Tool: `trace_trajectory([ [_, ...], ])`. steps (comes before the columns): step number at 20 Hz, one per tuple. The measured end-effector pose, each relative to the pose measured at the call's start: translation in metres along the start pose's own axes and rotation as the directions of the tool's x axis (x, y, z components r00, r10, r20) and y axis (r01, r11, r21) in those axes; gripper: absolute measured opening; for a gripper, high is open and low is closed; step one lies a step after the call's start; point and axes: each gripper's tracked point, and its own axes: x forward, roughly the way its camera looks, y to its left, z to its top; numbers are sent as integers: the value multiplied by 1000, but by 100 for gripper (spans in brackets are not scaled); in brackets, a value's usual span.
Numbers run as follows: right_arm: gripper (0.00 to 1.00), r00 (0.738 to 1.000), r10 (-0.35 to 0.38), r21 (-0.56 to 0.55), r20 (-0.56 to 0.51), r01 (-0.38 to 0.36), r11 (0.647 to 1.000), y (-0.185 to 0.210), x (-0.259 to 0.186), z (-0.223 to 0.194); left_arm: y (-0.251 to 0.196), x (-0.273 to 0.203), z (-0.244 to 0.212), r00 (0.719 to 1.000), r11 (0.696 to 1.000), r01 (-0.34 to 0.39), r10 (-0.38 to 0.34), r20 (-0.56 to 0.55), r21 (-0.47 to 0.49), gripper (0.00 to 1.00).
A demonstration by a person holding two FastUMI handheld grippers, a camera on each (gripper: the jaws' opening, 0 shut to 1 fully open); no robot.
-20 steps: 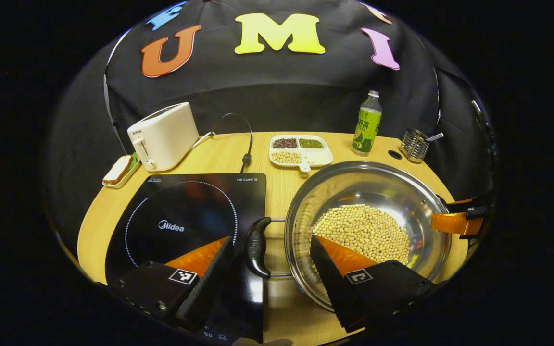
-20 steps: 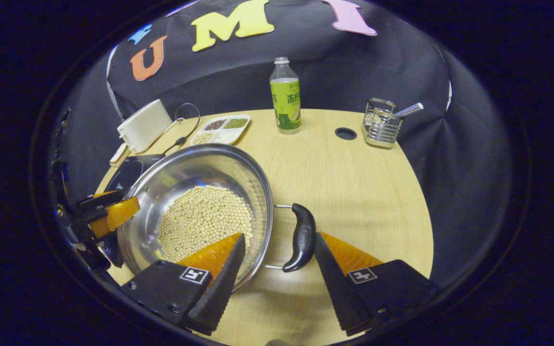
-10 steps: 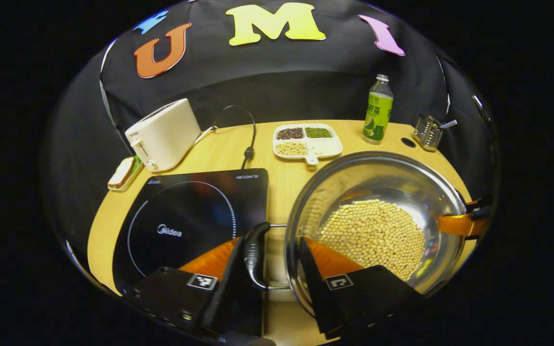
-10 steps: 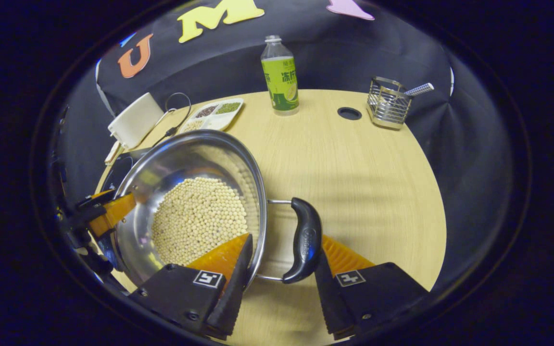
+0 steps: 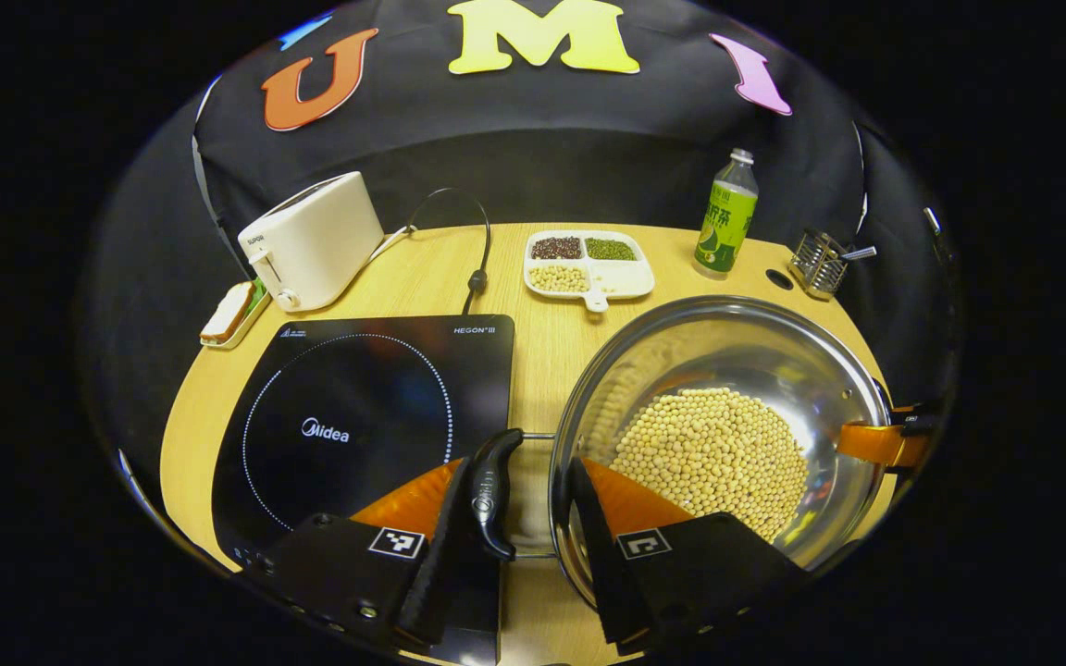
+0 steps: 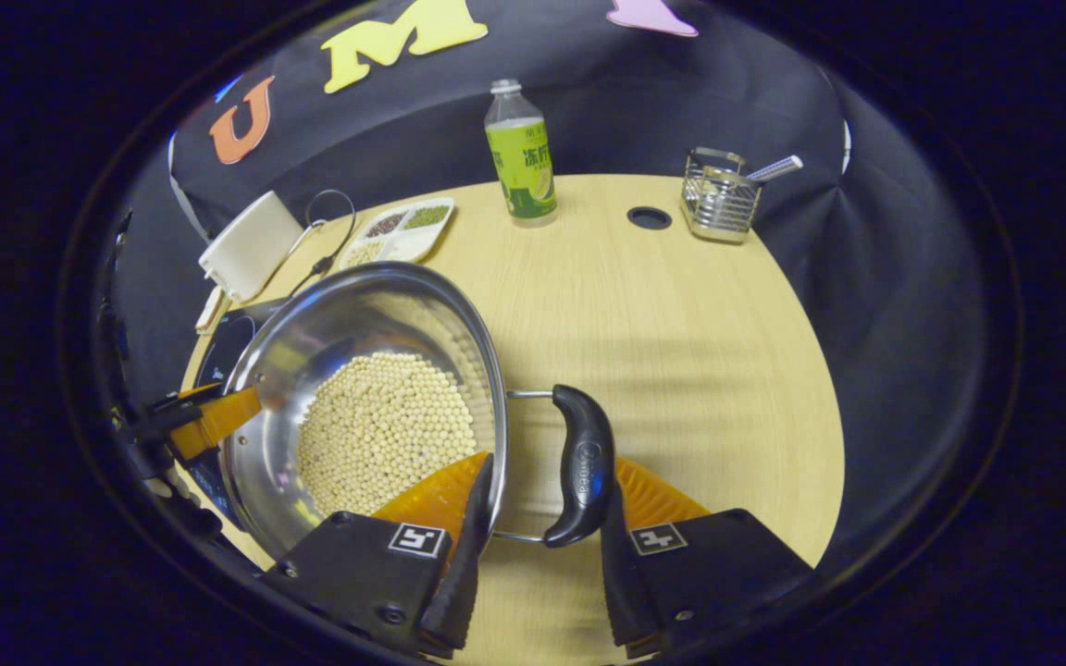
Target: First push the handle of the pot to place it horizontally, then grasp the pot with both hands and set it on the induction cooktop.
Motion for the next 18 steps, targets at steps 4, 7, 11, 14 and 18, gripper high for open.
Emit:
trace_trajectory([
  [4,56,999,-11,18,34,10,1000,23,-25,5,16,-24,16,999,1000,13,-13,40,7,60],
  [7,56,999,-5,25,53,4,1000,48,-38,9,33,-43,27,998,1000,7,-7,67,14,60],
  [11,56,998,15,20,63,-16,1000,91,-44,11,69,-61,33,996,1000,-12,11,85,10,60],
  [14,56,998,30,9,60,-31,999,125,-42,11,103,-65,34,996,1000,-31,31,85,1,60],
  [18,56,998,46,0,46,-46,999,166,-33,8,143,-68,32,996,998,-57,58,73,-9,60],
])
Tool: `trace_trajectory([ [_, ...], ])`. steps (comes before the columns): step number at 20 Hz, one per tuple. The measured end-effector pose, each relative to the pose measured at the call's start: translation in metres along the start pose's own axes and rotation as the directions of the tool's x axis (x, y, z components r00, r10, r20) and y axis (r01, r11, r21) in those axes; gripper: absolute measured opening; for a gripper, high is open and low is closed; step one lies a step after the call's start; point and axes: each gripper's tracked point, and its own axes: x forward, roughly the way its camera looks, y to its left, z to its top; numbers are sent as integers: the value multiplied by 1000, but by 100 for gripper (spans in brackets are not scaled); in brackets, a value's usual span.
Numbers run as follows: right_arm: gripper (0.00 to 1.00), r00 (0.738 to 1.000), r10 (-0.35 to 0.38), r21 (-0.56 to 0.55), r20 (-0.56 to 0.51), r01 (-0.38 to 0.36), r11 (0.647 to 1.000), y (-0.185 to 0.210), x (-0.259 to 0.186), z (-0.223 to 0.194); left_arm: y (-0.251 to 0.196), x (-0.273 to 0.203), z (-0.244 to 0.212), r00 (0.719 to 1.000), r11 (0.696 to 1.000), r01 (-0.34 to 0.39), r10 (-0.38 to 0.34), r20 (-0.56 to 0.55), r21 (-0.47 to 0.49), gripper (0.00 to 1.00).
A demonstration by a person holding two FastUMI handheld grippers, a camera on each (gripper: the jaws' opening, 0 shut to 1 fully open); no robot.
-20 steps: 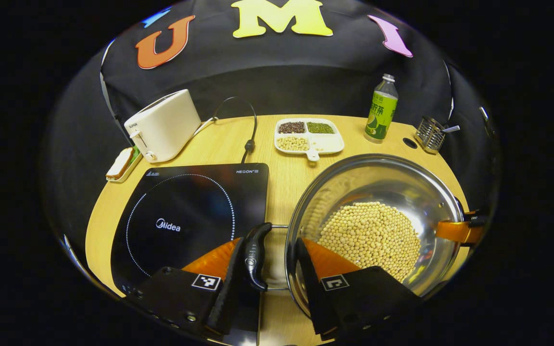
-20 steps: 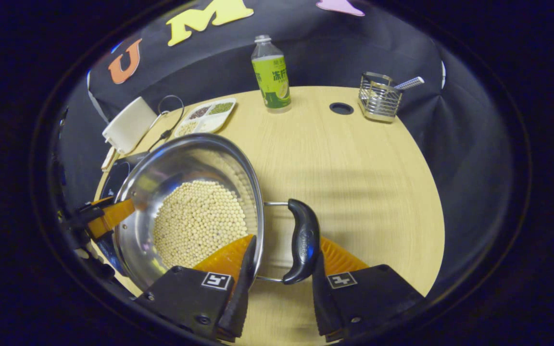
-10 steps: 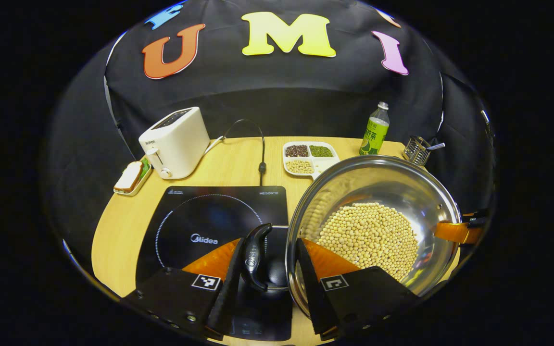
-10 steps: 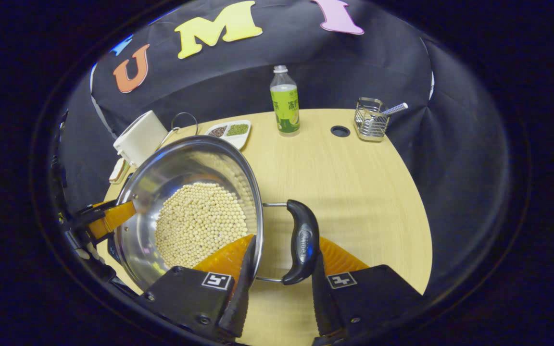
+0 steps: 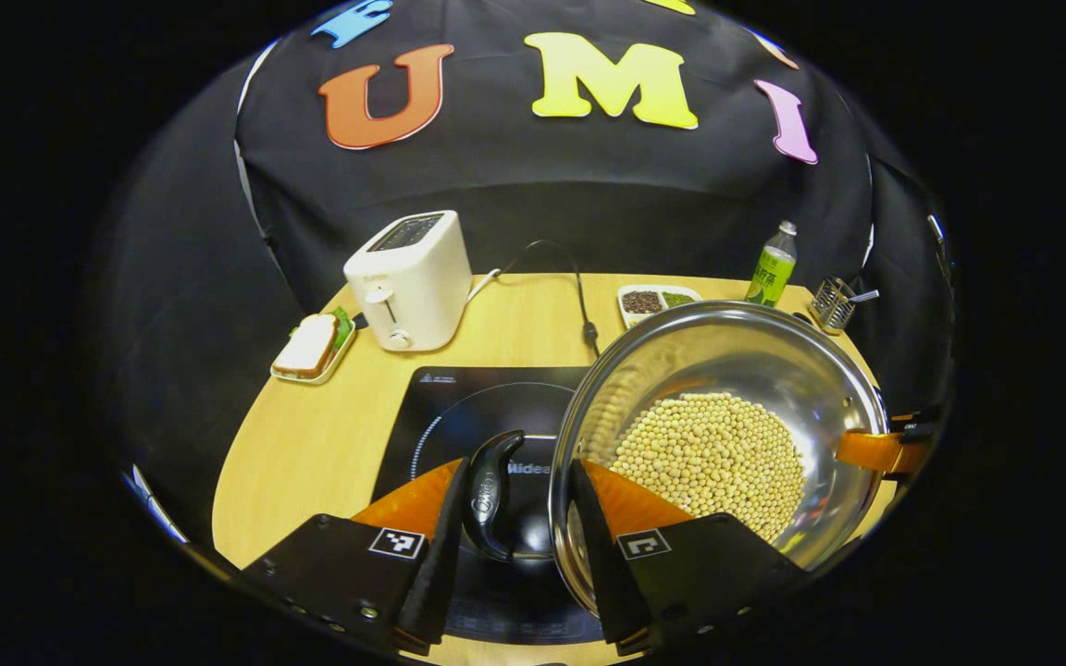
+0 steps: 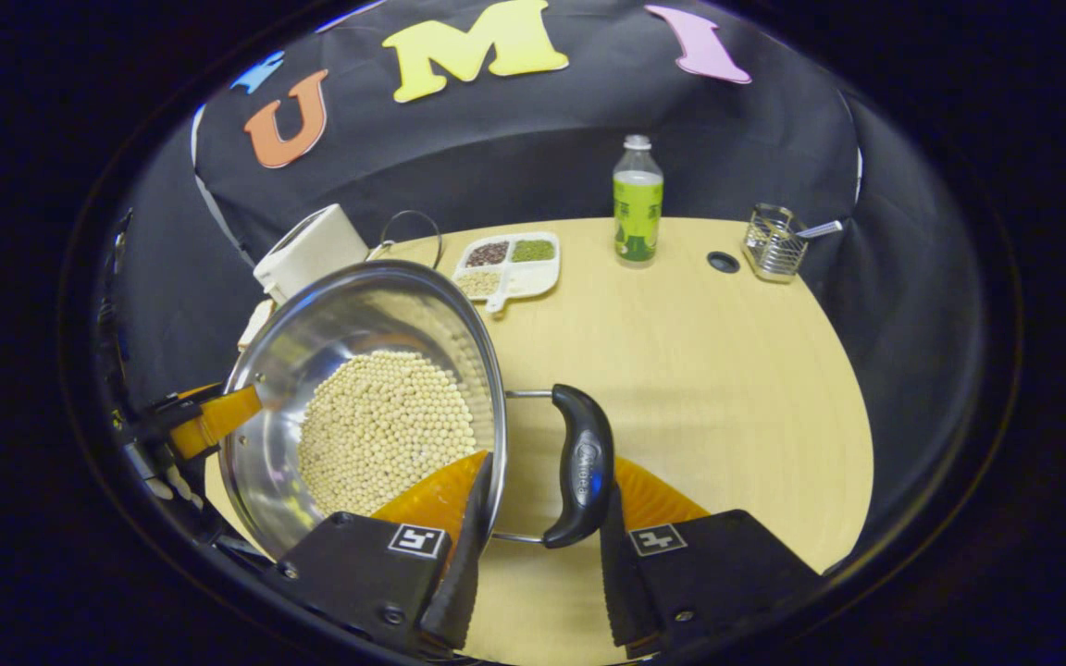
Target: First push the handle of the pot to place it horizontally, then grasp the pot with both hands and set it on the induction cooktop.
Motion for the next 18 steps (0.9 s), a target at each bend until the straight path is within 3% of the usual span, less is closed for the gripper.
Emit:
trace_trajectory([
  [11,56,998,20,-5,-61,-20,1000,91,46,0,92,30,-5,998,998,-62,62,-33,-10,60],
  [18,56,996,11,-10,-91,-12,1000,117,67,1,118,51,-9,996,997,-70,69,-55,-17,61],
])
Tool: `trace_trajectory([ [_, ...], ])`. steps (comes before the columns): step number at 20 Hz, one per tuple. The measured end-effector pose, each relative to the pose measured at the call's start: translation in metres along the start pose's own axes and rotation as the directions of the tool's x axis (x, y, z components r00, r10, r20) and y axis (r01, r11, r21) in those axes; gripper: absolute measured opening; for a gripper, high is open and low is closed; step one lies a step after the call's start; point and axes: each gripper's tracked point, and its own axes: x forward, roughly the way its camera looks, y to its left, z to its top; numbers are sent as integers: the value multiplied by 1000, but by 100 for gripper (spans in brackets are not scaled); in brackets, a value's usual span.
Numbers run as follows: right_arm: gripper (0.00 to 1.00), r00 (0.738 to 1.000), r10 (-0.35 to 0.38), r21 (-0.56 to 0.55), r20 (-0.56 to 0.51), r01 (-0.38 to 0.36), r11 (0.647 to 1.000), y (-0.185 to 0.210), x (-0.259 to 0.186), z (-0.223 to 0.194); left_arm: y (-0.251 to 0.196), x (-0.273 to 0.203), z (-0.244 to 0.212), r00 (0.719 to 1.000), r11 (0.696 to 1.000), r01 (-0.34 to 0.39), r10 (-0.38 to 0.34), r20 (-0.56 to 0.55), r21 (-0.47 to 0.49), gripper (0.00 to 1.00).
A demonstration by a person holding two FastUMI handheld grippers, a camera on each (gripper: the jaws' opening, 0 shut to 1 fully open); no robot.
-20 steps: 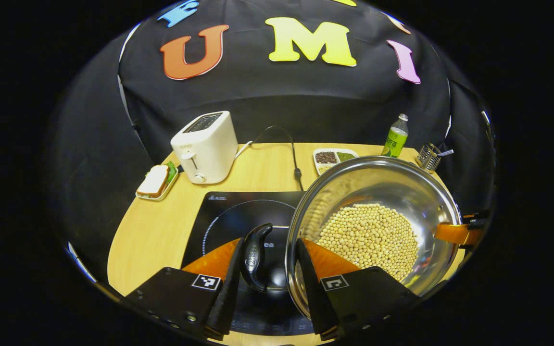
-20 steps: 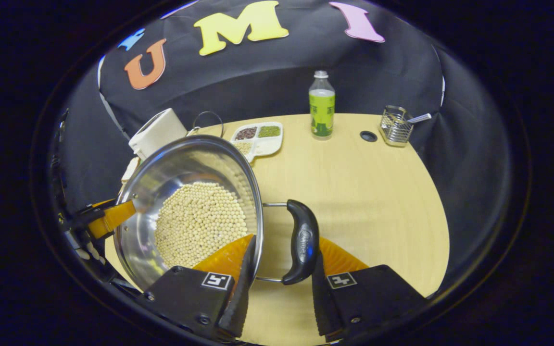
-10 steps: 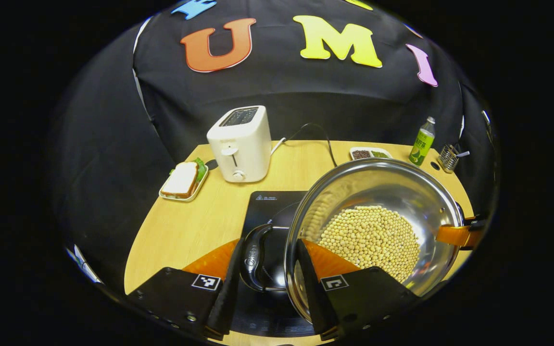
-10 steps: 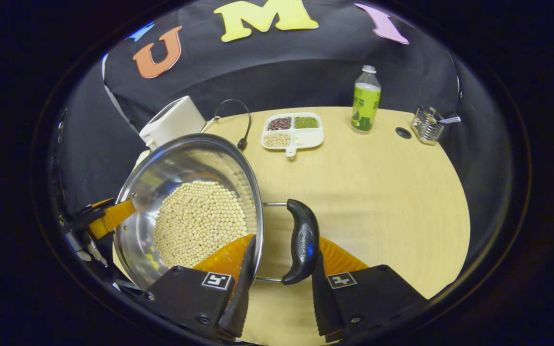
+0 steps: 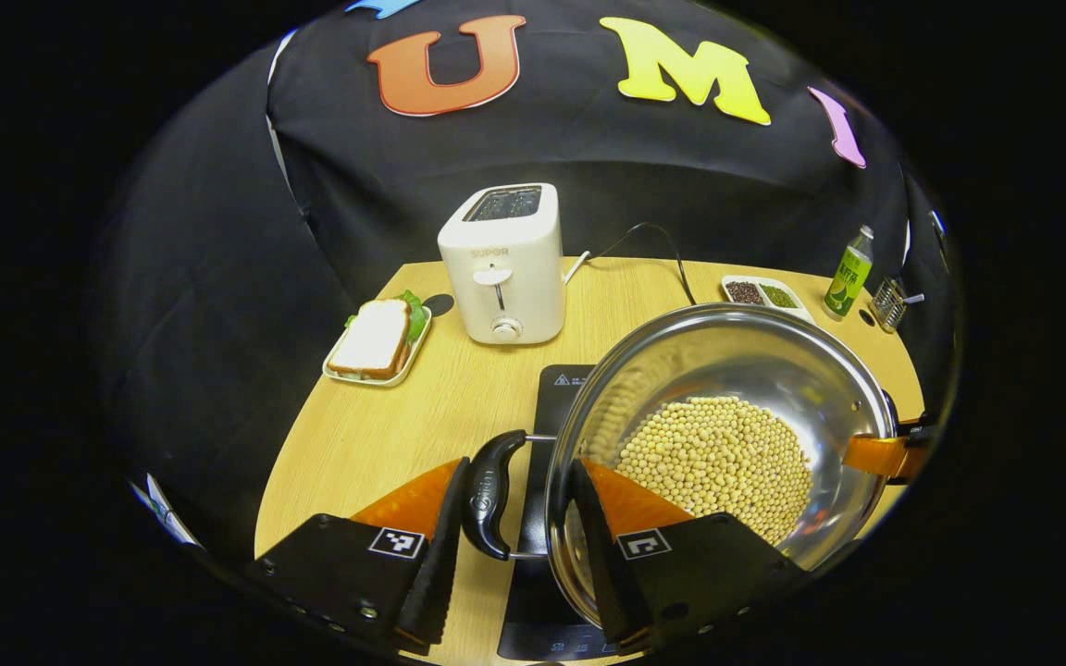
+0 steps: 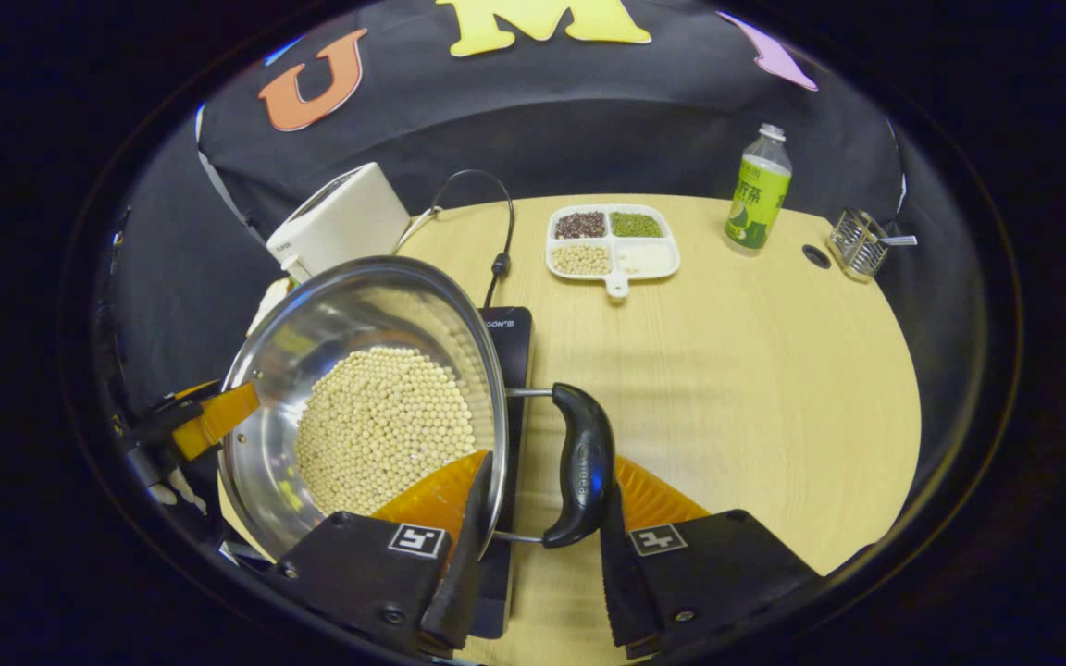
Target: First push the handle of the pot to place it horizontally, then grasp the pot with both hands and set it on the induction cooktop.
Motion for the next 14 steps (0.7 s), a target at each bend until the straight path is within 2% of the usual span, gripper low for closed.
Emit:
trace_trajectory([
  [5,56,1000,3,16,-1,-3,1000,2,4,-1,0,6,-2,1000,1000,6,-6,3,5,60],
  [14,60,999,13,20,45,-14,1000,1,4,0,1,6,-2,997,999,1,-4,79,34,61],
])
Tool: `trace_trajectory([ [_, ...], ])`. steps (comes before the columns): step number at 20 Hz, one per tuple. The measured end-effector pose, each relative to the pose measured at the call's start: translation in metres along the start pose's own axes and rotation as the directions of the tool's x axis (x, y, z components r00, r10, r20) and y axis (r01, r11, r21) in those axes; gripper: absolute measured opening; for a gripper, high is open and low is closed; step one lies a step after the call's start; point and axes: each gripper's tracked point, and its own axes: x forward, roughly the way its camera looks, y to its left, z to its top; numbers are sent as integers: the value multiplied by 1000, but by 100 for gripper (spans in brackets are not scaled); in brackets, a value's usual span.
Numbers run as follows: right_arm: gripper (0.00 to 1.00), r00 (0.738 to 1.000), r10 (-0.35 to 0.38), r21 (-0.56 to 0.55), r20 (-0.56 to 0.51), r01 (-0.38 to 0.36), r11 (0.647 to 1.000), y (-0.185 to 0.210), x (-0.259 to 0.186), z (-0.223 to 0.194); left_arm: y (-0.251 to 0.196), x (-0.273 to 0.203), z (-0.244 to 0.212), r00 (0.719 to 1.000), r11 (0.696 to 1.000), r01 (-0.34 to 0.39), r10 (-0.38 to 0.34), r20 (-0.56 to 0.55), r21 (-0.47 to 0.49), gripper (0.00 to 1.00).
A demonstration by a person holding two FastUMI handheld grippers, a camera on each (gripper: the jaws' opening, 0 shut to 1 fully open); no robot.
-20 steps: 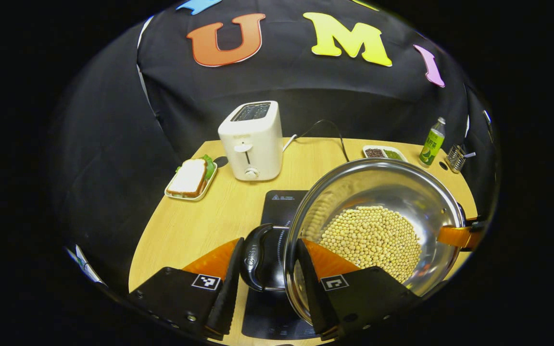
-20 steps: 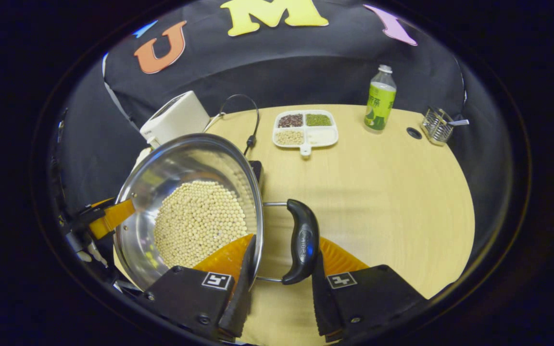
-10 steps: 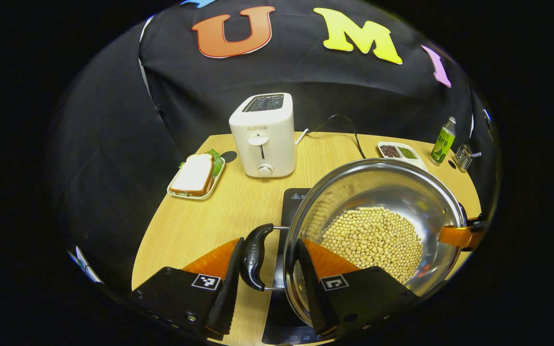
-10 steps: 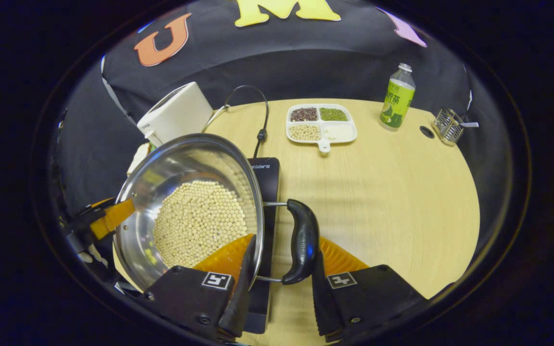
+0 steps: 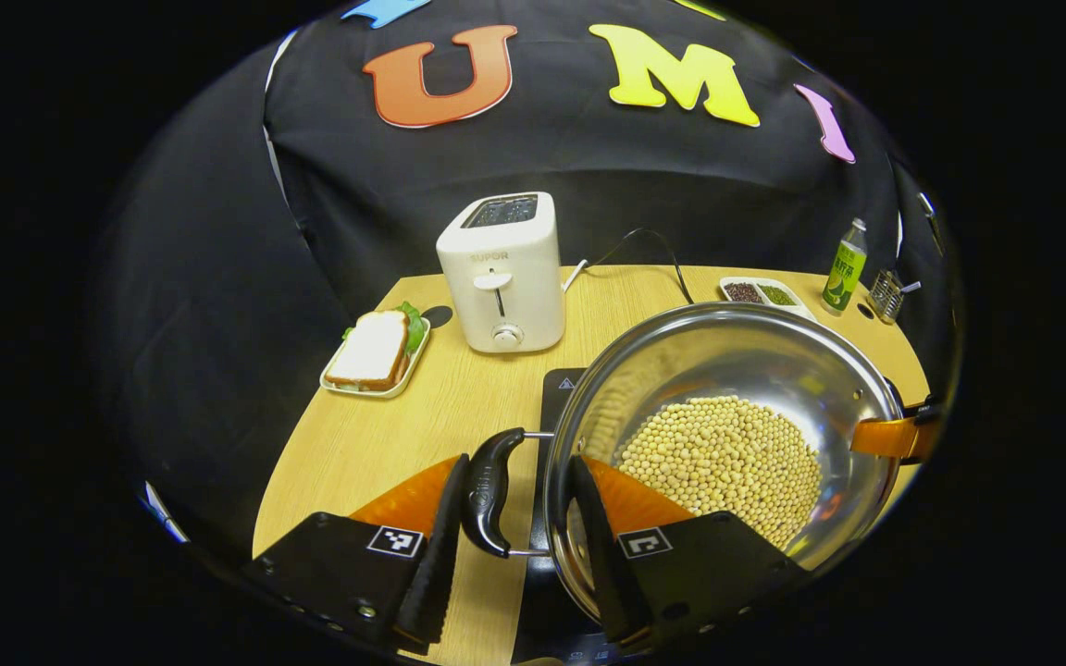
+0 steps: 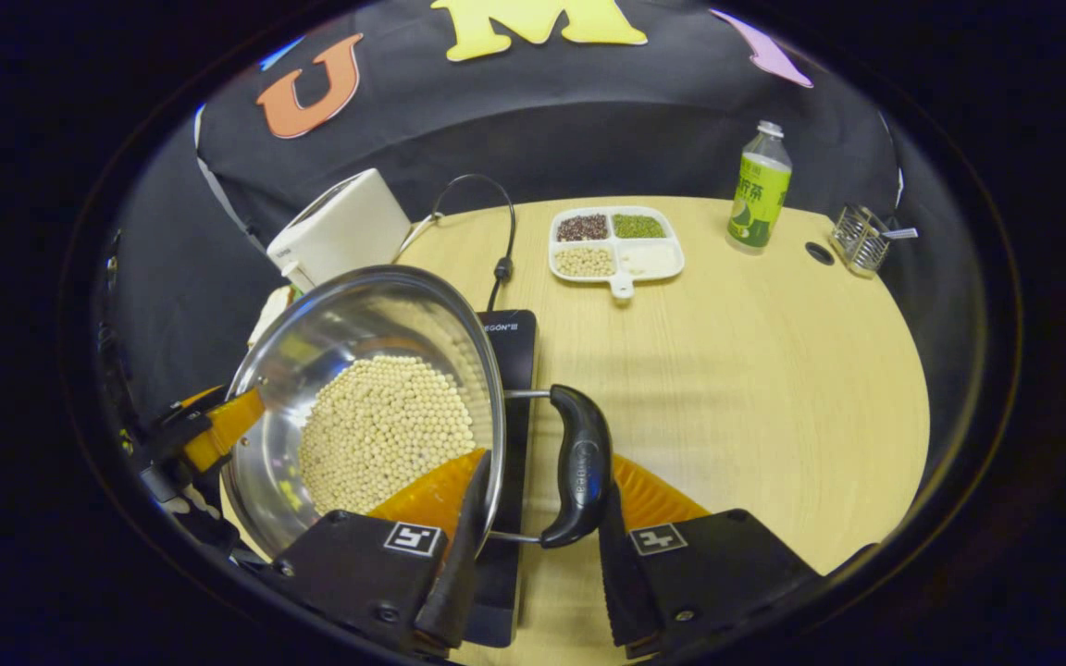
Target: First push the handle of the pot to place it horizontally, then grasp the pot with both hands and set it on the induction cooktop.
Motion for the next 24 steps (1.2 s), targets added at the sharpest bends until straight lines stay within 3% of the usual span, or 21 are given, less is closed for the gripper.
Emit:
trace_trajectory([
  [9,64,1000,3,-14,16,-3,1000,0,0,2,0,-3,1,1000,1000,20,-20,4,16,63],
  [12,72,995,-10,-71,97,17,997,-5,-9,21,4,-8,13,998,1000,25,-25,52,0,66],
  [14,77,991,3,-136,130,15,991,0,-16,30,5,-17,26,995,1000,24,-24,99,6,73],
  [17,79,981,13,-170,194,20,985,3,-29,41,10,-28,40,990,999,-9,3,144,42,96],
  [24,80,963,53,-205,264,2,979,10,-61,48,5,-60,56,979,999,-23,15,205,38,96],
])
